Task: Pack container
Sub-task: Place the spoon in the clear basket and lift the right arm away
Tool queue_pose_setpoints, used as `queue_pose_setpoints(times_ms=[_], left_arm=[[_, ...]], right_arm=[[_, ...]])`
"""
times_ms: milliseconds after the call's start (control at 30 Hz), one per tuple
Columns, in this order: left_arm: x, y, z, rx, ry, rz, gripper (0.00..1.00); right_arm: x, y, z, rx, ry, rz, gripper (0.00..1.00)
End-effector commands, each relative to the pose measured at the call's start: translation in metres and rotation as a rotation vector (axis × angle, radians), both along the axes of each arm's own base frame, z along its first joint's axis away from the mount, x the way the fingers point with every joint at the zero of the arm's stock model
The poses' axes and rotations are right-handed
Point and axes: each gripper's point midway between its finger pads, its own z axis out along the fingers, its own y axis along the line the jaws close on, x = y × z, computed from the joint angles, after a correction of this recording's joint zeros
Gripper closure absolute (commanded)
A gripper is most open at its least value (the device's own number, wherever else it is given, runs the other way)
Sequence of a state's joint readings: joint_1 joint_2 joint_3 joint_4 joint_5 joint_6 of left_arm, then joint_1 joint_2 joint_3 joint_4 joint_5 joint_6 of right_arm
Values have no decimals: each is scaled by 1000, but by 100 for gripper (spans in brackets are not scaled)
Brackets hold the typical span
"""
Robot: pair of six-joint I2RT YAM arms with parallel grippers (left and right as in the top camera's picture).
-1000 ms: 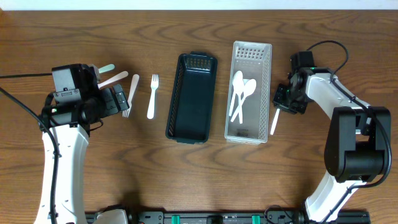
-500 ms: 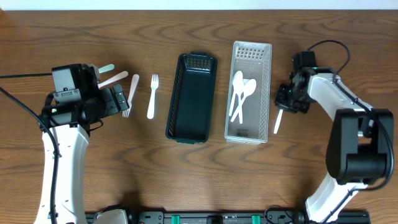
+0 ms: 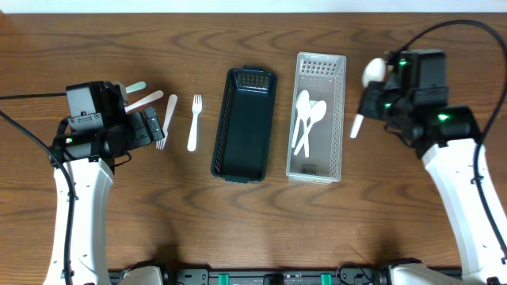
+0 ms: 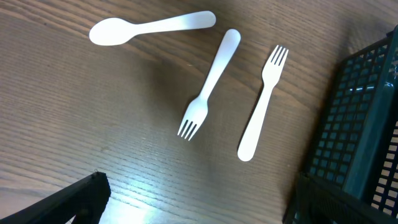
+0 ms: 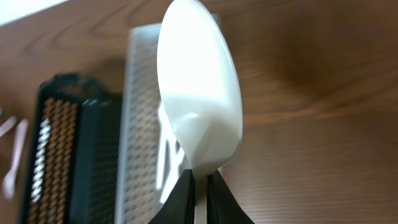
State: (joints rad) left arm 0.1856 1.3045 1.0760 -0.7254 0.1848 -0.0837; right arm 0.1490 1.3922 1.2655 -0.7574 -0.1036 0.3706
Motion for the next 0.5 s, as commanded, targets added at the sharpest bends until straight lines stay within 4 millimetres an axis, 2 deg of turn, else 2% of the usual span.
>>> queue_pose_setpoints(times_ms=[0, 233, 300, 333, 467], left_arm=[[4, 1, 6, 3, -17, -6, 2], [4, 1, 6, 3, -17, -6, 2], [4, 1, 6, 3, -17, -6, 2], [4, 1, 6, 3, -17, -6, 2], [4, 1, 6, 3, -17, -6, 2]], right_arm=[[1, 22, -32, -15, 76, 56, 97], [10, 64, -104, -6, 232, 135, 98], [16, 74, -115, -12, 227, 154, 87], [21, 78, -116, -10, 212, 162, 73], [35, 80, -100, 10, 135, 156, 49]])
